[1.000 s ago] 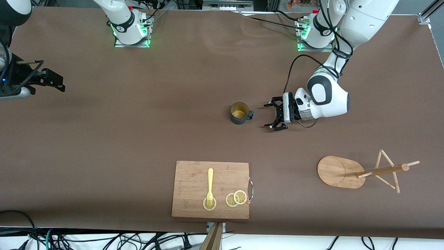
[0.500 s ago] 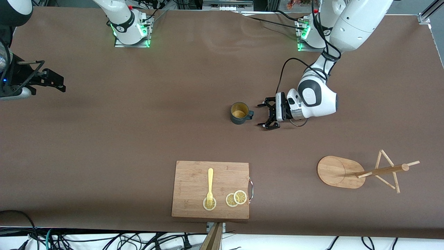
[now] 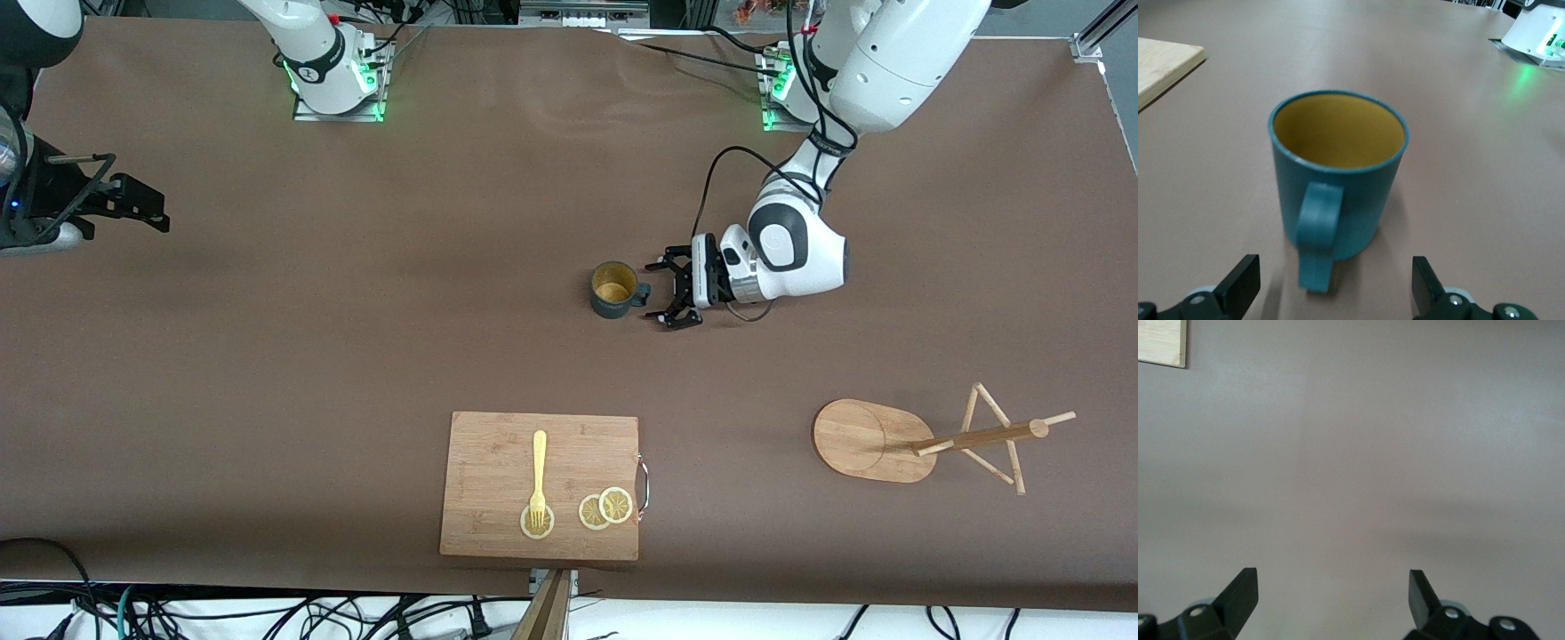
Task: Pass cup and hang on rack
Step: 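Lower the left gripper onto the mug handle and close it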
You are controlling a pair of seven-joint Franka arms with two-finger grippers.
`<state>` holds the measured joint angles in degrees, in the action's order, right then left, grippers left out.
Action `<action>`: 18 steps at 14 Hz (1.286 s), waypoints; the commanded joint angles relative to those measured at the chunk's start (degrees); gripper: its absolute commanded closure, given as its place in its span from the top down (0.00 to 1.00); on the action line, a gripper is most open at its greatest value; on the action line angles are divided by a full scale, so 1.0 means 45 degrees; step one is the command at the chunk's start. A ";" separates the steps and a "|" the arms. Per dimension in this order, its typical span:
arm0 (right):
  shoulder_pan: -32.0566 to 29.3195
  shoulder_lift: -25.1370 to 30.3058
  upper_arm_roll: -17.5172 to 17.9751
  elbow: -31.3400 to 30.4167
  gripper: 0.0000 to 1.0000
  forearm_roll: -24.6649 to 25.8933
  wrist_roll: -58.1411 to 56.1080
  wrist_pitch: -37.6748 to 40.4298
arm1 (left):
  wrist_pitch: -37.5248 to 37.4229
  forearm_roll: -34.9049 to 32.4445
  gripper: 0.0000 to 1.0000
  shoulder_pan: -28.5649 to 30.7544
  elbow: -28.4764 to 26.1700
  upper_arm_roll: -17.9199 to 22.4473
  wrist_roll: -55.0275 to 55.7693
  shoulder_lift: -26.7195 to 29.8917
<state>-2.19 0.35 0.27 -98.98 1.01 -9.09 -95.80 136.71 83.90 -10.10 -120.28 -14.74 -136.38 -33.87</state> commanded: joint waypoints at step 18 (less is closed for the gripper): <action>-0.0061 0.0059 0.0116 0.0219 1.00 -0.0184 -0.0051 0.0371 | 0.0031 0.1238 0.00 0.0016 0.0205 0.0073 0.0710 0.0200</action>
<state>-2.18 0.38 0.47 -98.83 0.90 -9.09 -95.11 136.98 87.97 -10.57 -119.69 -14.36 -137.55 -34.34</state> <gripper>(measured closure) 0.000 0.793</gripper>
